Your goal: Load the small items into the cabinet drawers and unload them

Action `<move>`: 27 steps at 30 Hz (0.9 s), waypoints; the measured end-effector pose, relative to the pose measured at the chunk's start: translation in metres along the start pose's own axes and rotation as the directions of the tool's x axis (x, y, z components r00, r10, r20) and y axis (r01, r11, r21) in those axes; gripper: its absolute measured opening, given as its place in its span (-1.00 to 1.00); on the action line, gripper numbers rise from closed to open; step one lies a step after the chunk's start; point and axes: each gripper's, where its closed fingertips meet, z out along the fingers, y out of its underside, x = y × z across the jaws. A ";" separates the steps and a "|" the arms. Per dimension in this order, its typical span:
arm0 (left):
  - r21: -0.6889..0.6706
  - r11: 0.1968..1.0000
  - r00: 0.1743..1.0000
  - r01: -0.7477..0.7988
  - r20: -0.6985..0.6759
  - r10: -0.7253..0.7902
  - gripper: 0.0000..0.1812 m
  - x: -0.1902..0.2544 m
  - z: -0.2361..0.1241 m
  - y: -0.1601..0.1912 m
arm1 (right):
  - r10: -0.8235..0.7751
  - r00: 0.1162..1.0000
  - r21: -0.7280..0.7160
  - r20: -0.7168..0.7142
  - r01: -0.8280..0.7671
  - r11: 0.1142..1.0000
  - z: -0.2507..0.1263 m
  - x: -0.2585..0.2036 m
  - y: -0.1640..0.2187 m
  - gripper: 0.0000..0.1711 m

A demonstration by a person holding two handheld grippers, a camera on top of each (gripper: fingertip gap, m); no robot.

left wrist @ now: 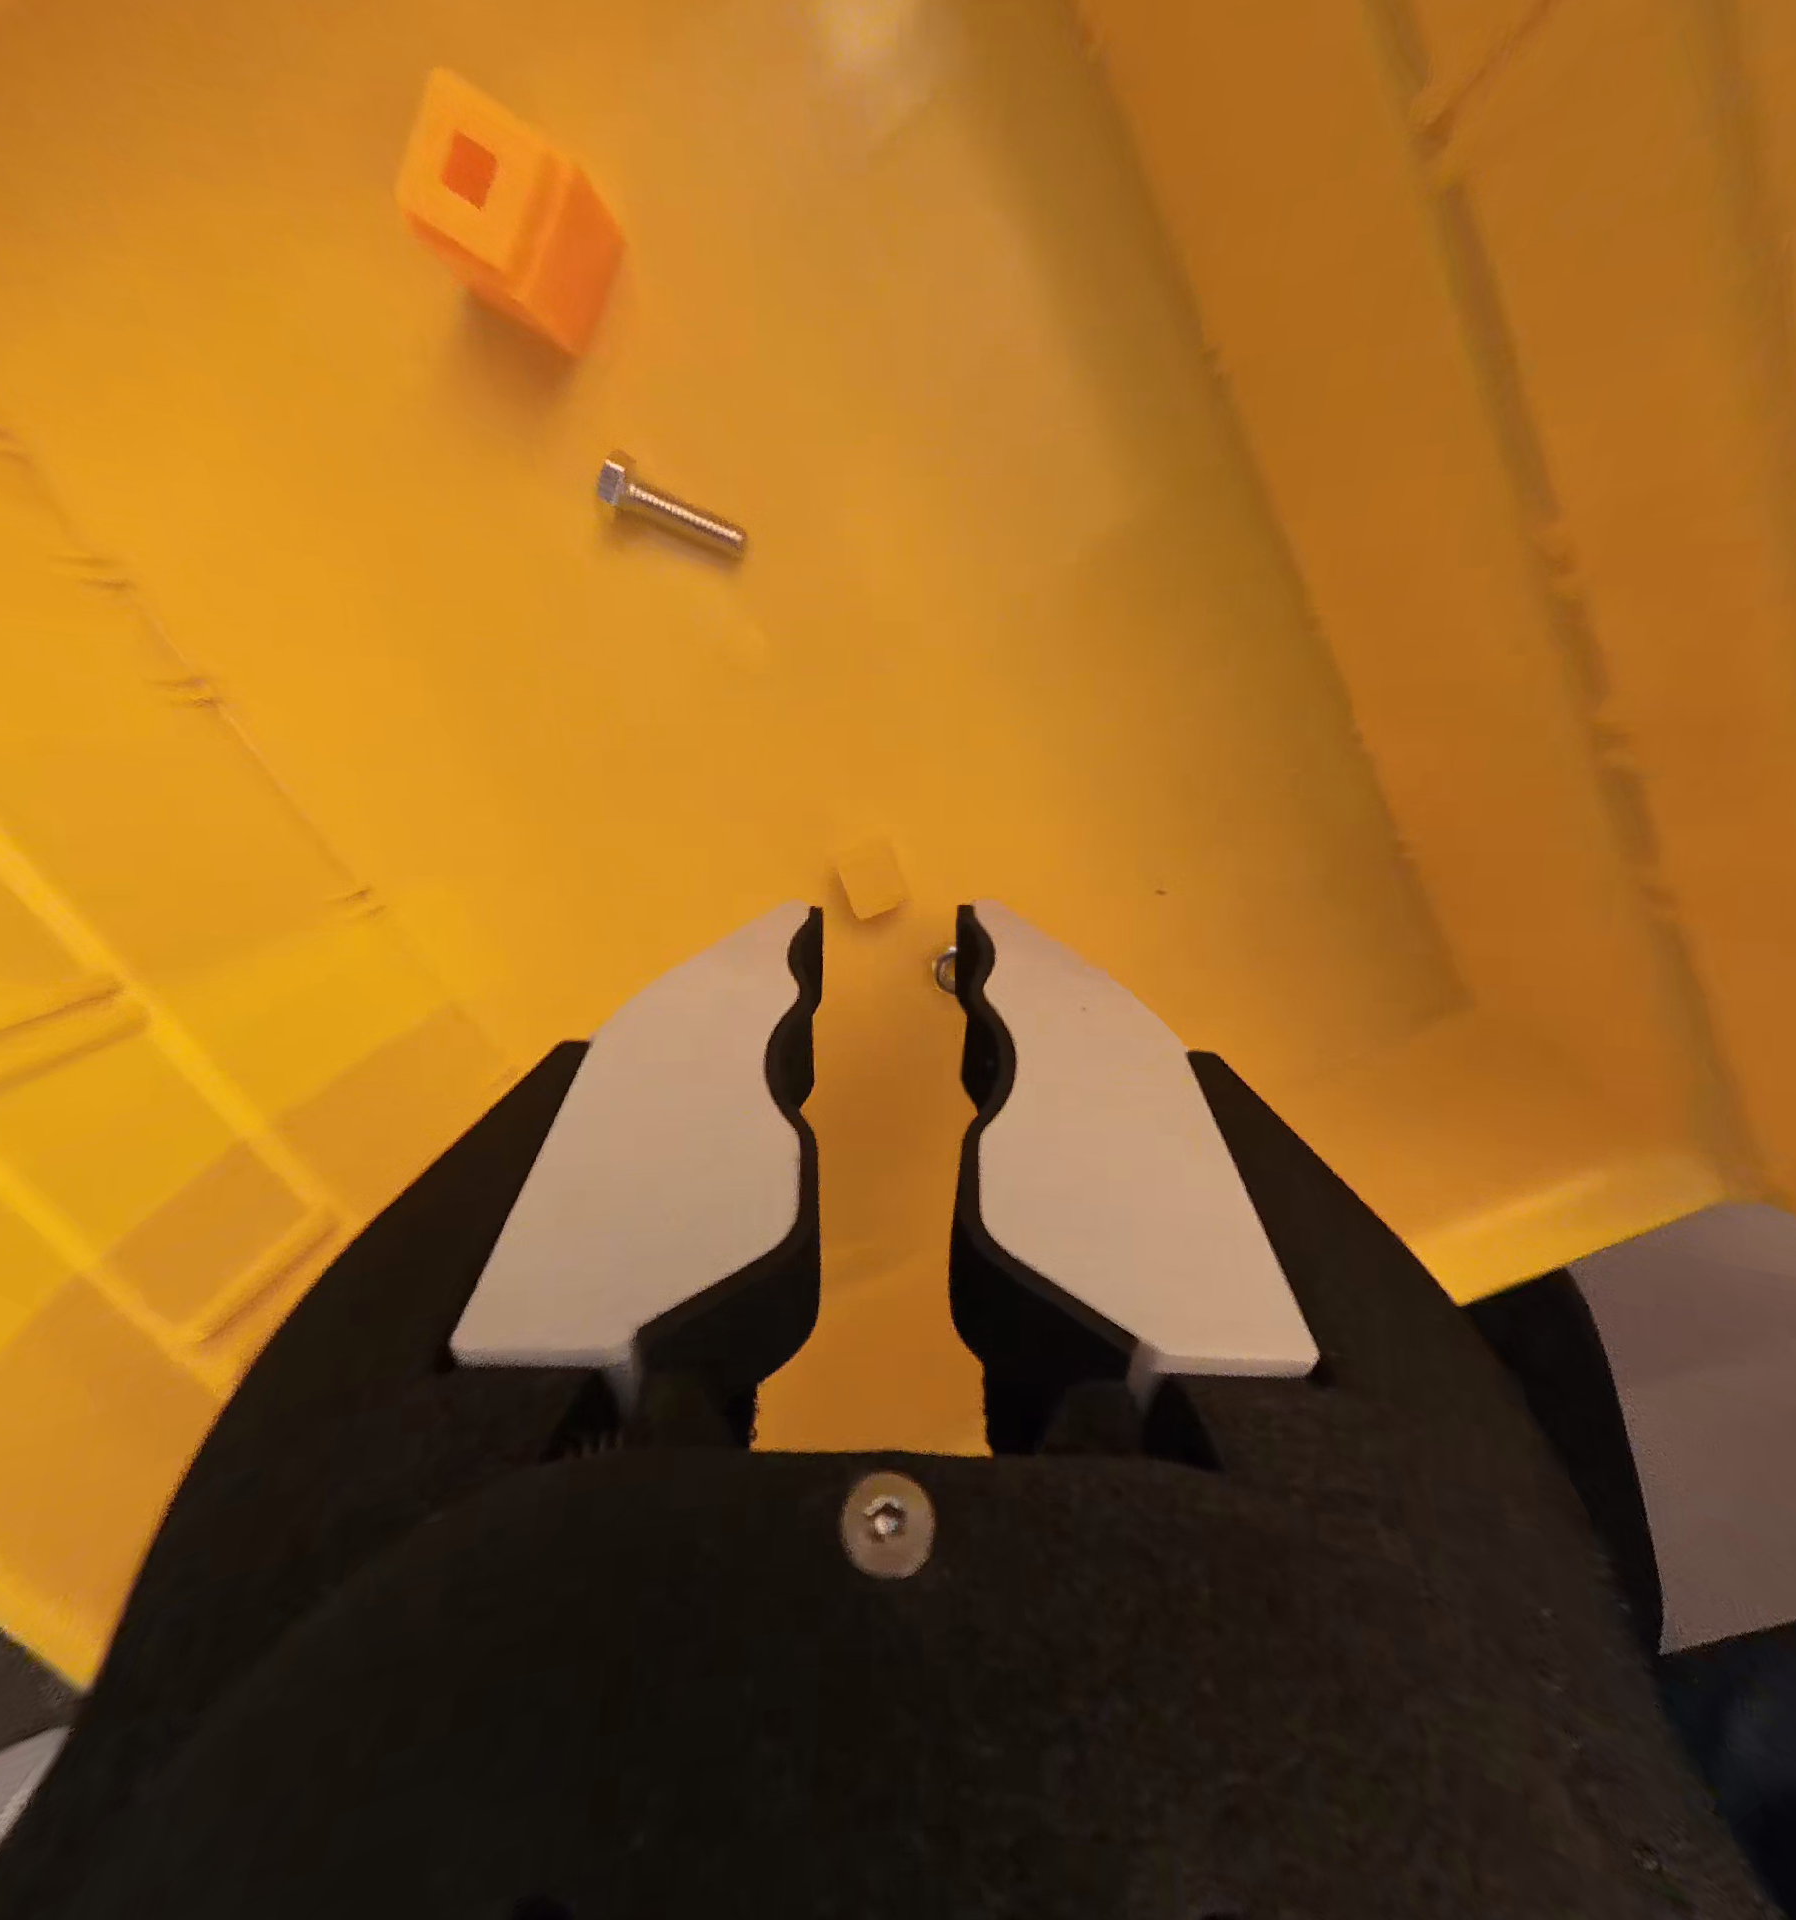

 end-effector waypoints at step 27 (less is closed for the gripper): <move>0.336 0.671 0.718 -0.661 0.025 0.695 -0.85 0.237 -0.161 -0.103 | 0.001 0.999 0.010 0.040 -0.001 1.000 -0.014 -0.004 -0.007 -0.90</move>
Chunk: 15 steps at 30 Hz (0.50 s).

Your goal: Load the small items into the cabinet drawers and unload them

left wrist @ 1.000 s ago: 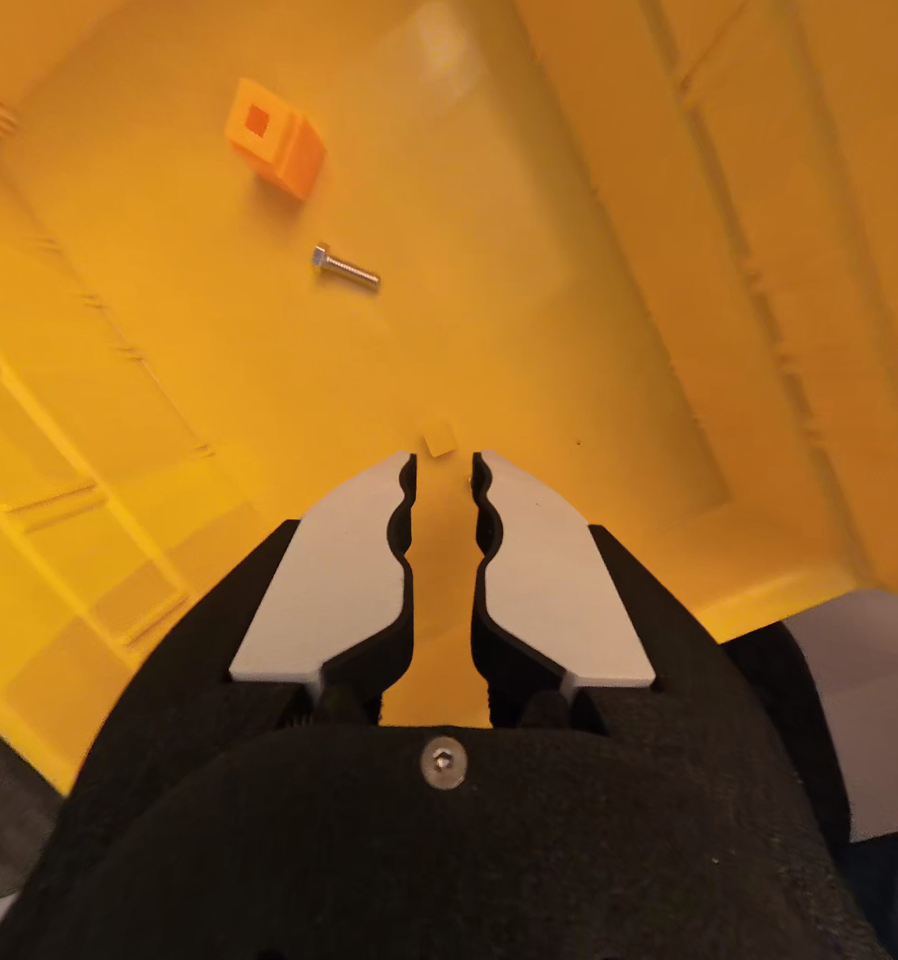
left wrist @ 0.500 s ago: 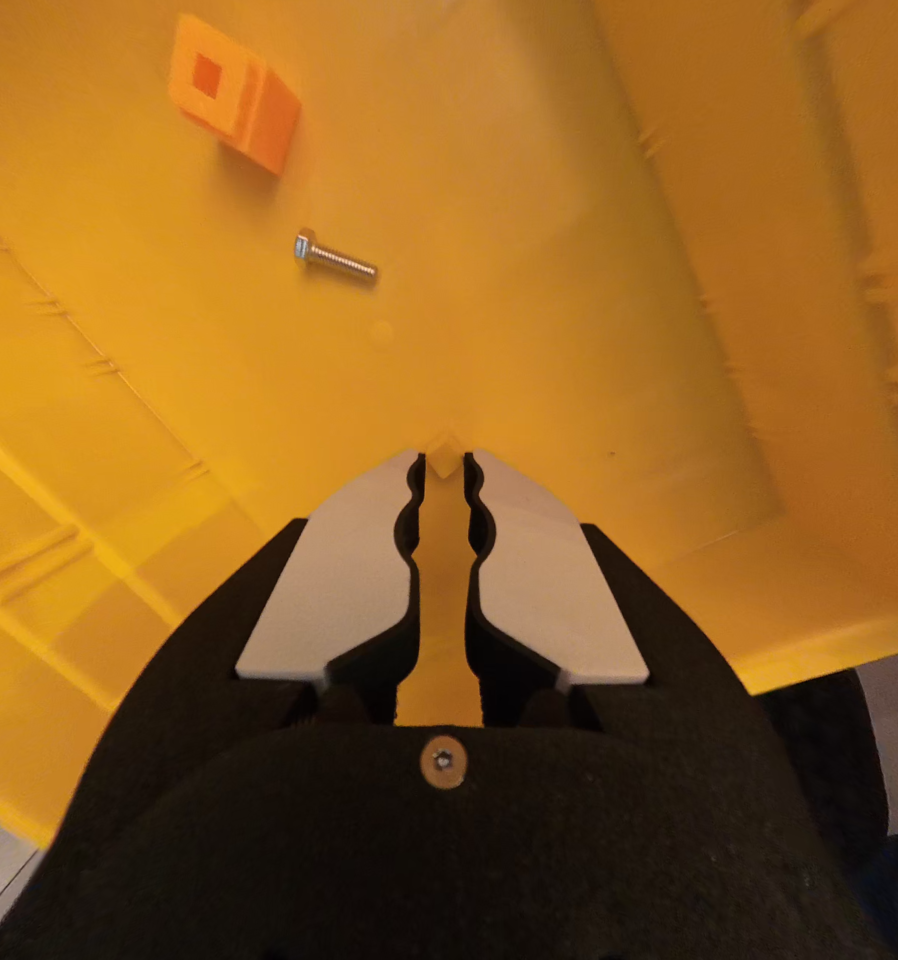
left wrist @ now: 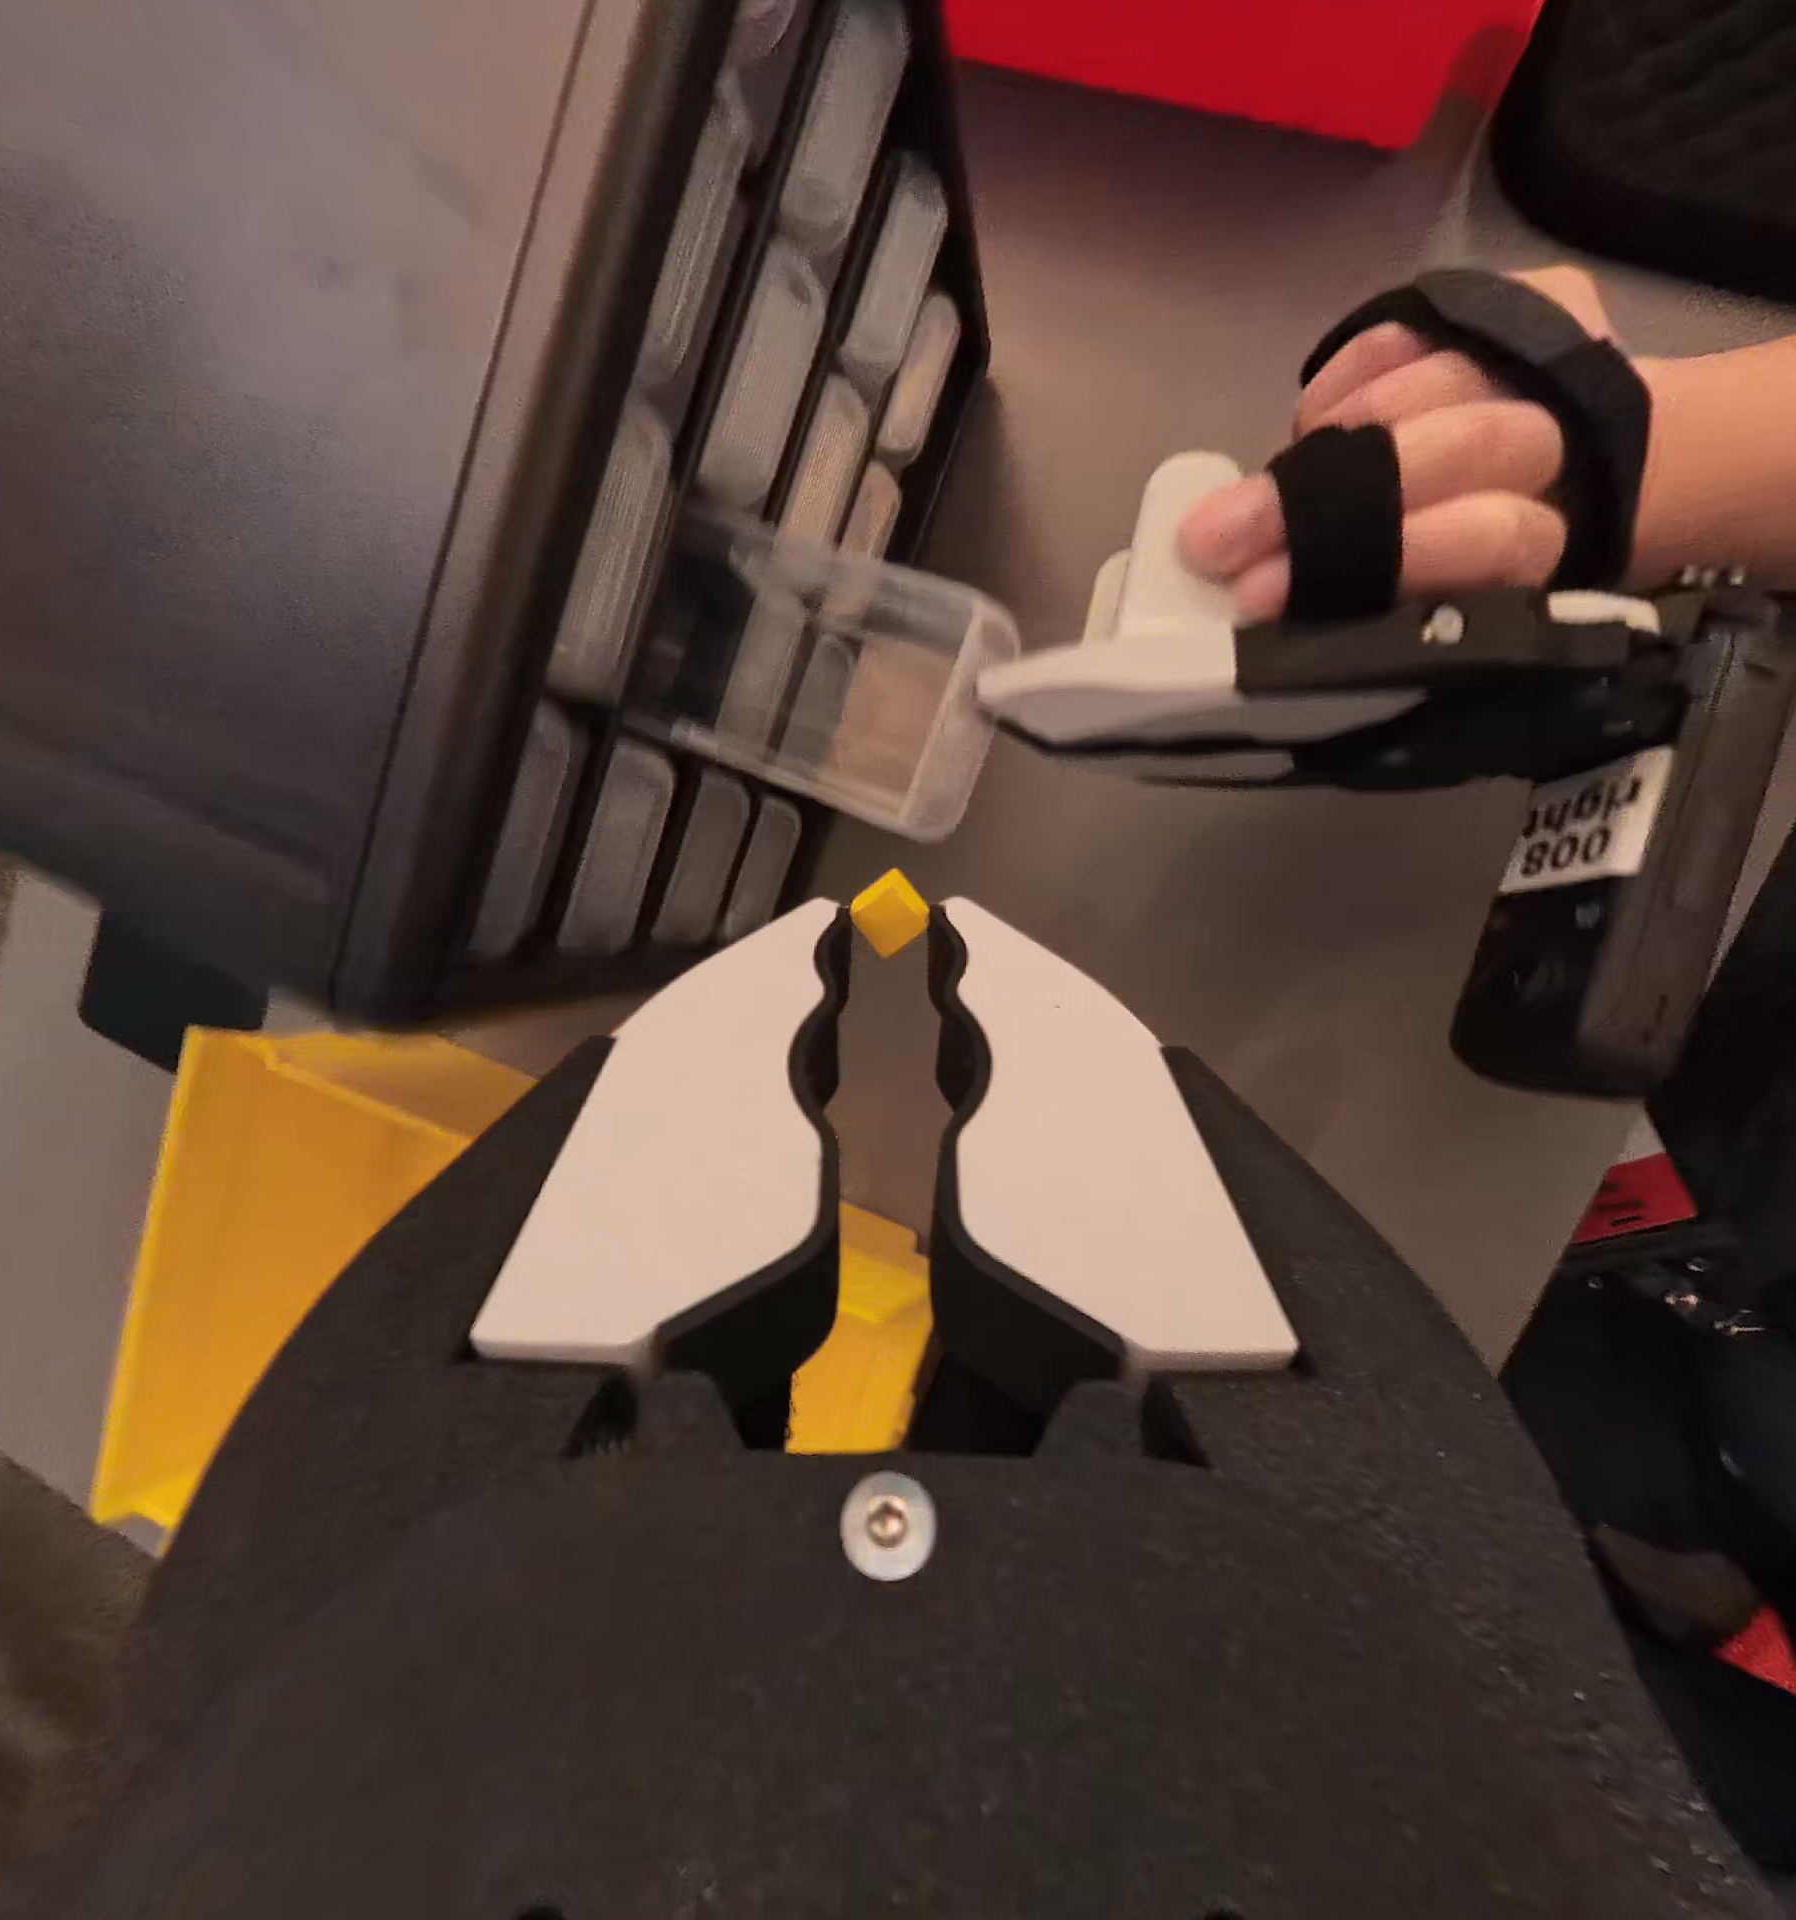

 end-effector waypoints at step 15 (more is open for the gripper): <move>-0.320 0.930 0.984 -0.180 -0.057 0.170 -0.85 -0.017 0.087 -0.011 | 0.029 0.999 0.021 0.019 -0.030 0.999 0.000 0.003 -0.001 -0.90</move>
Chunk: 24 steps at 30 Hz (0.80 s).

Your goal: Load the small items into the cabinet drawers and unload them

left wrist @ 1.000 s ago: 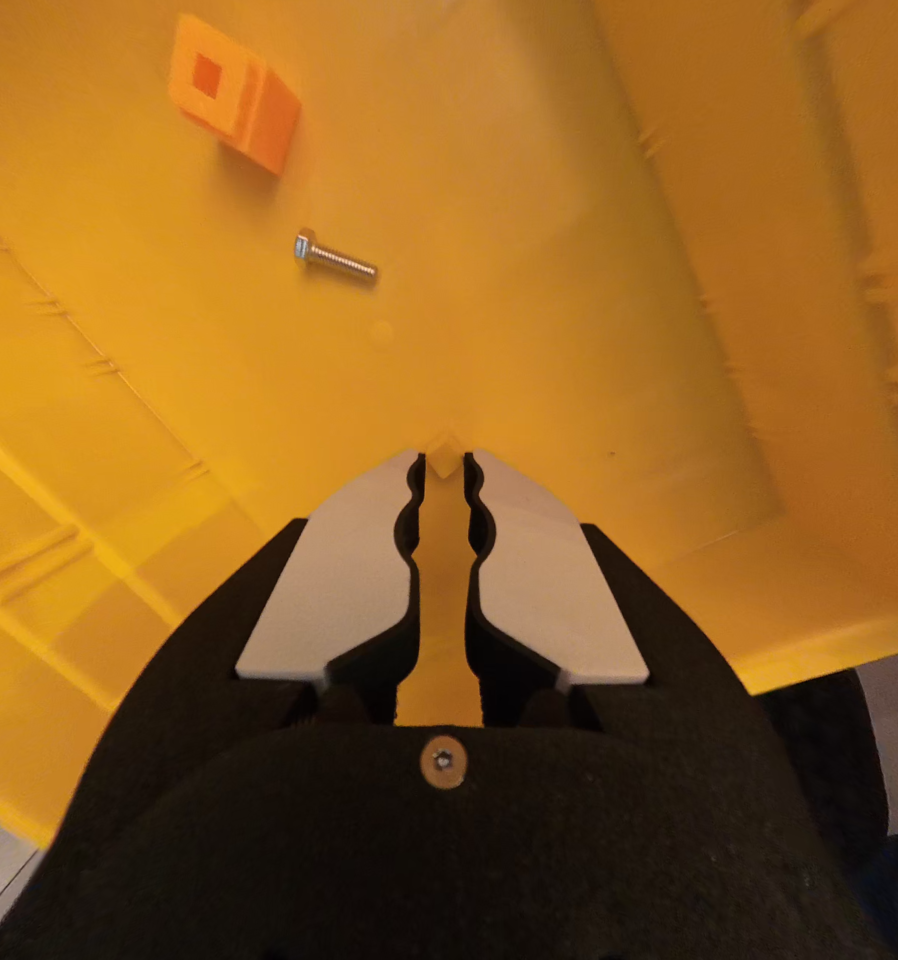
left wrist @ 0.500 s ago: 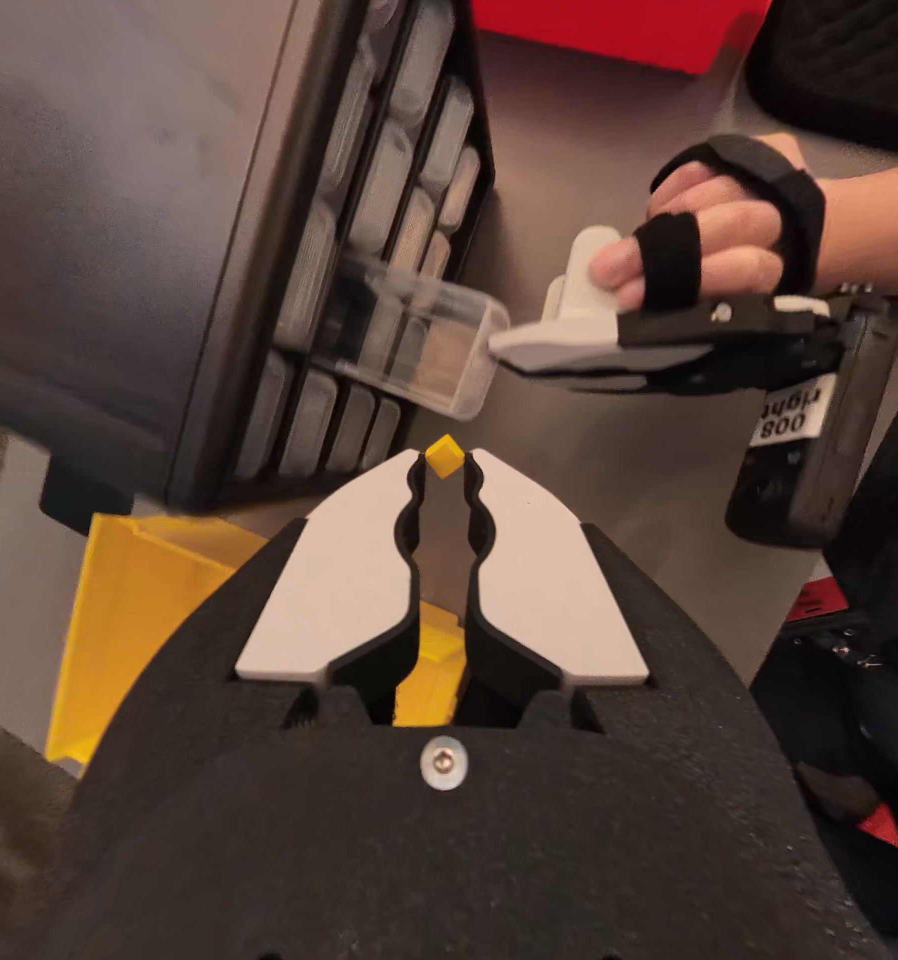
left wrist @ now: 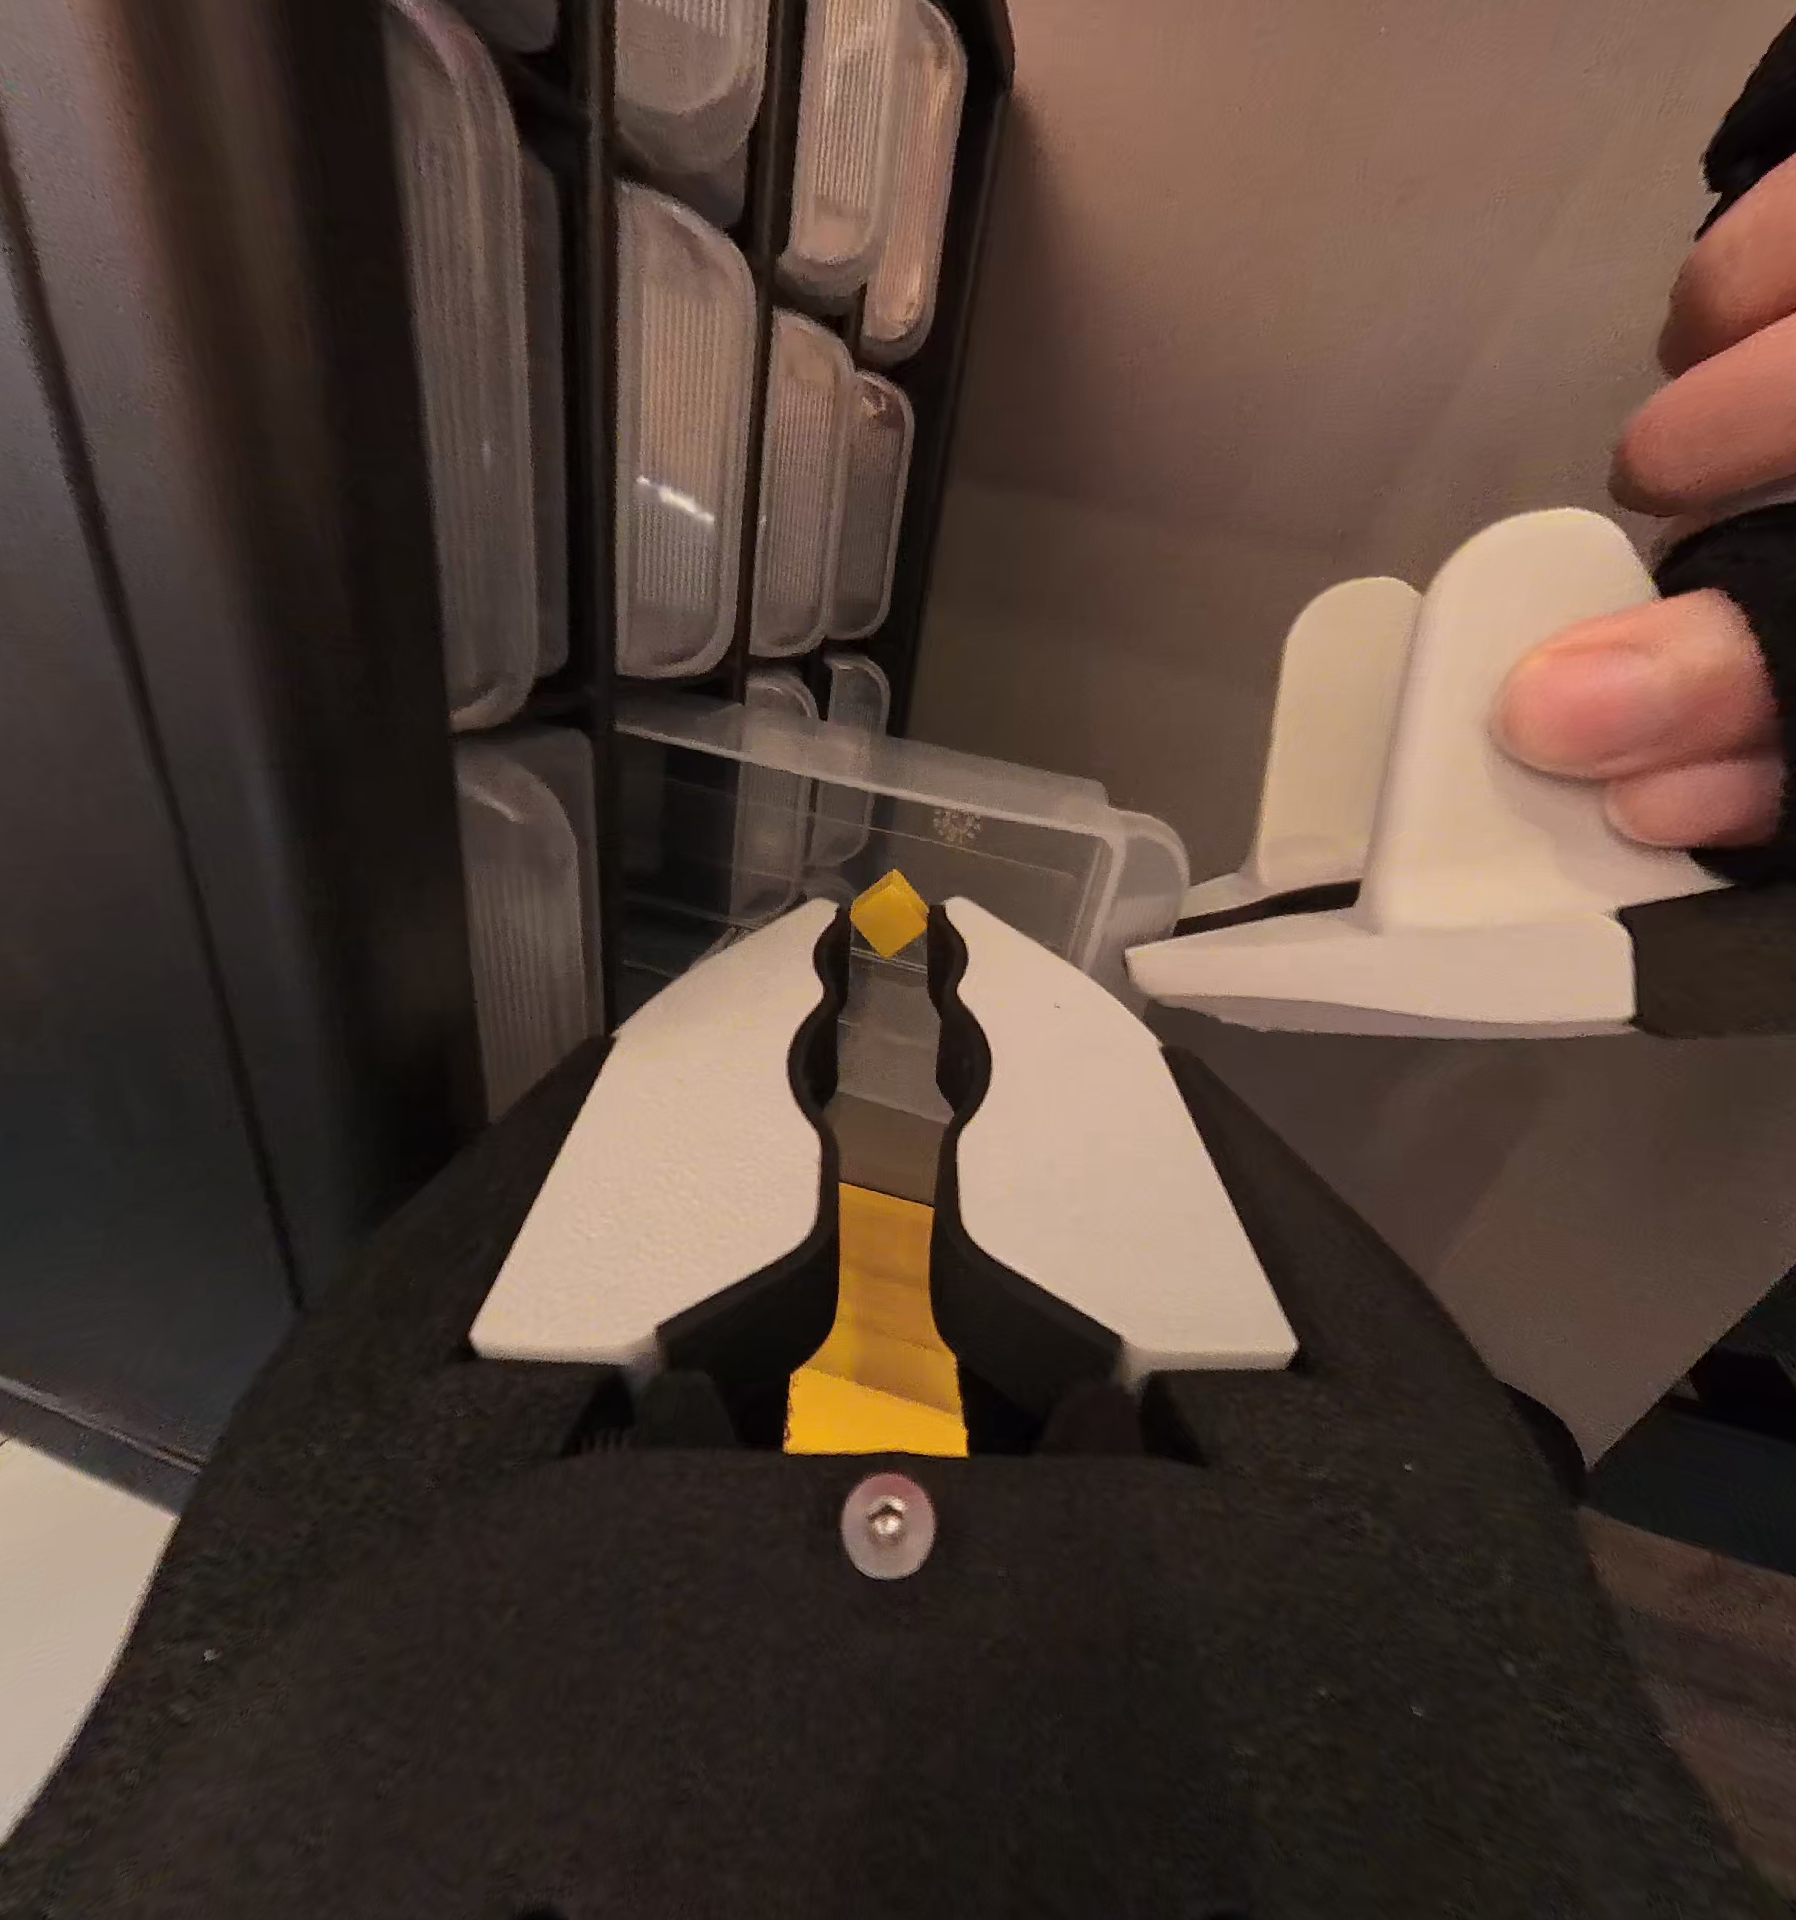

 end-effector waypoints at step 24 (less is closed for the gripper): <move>0.344 0.920 0.963 0.189 0.119 -0.242 -0.80 0.016 -0.082 0.044 | 0.021 0.999 -0.100 0.034 -0.017 0.995 0.036 -0.008 0.017 -0.89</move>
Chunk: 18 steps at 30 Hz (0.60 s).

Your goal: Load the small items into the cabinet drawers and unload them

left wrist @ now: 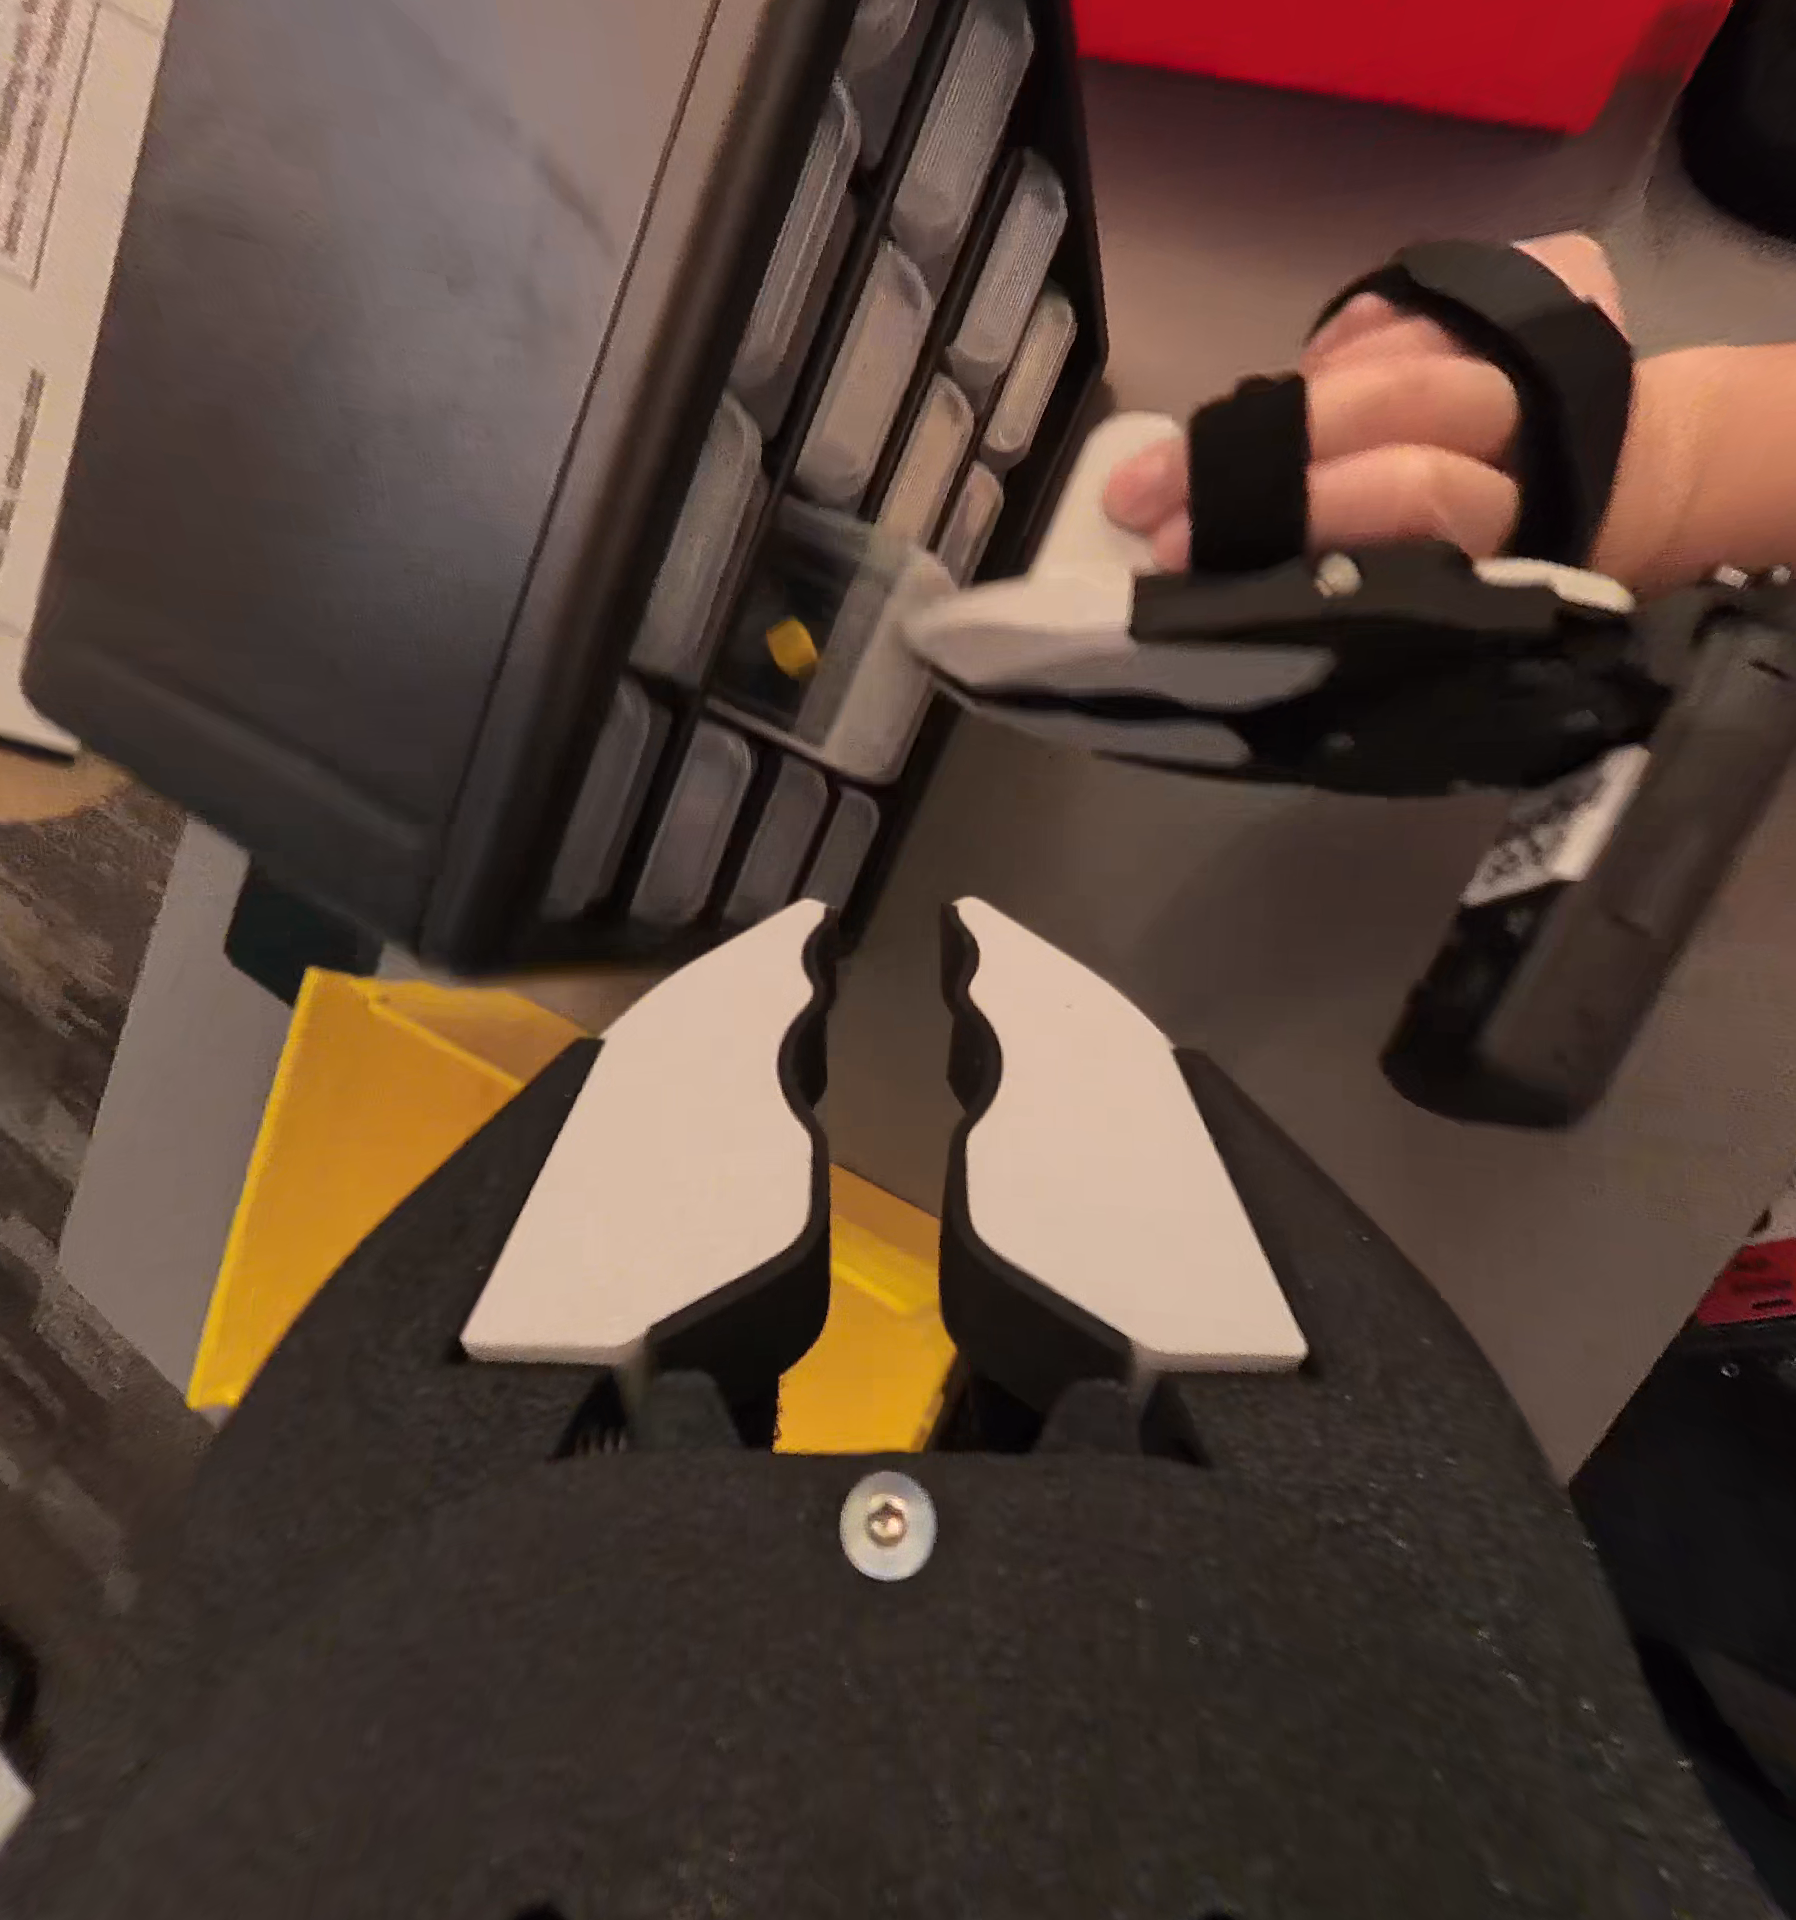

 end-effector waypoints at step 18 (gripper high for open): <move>0.087 0.976 0.977 0.200 0.052 -0.205 -0.78 0.018 -0.066 0.107 | -0.032 0.999 0.006 -0.025 0.033 0.999 0.006 -0.005 0.019 -0.75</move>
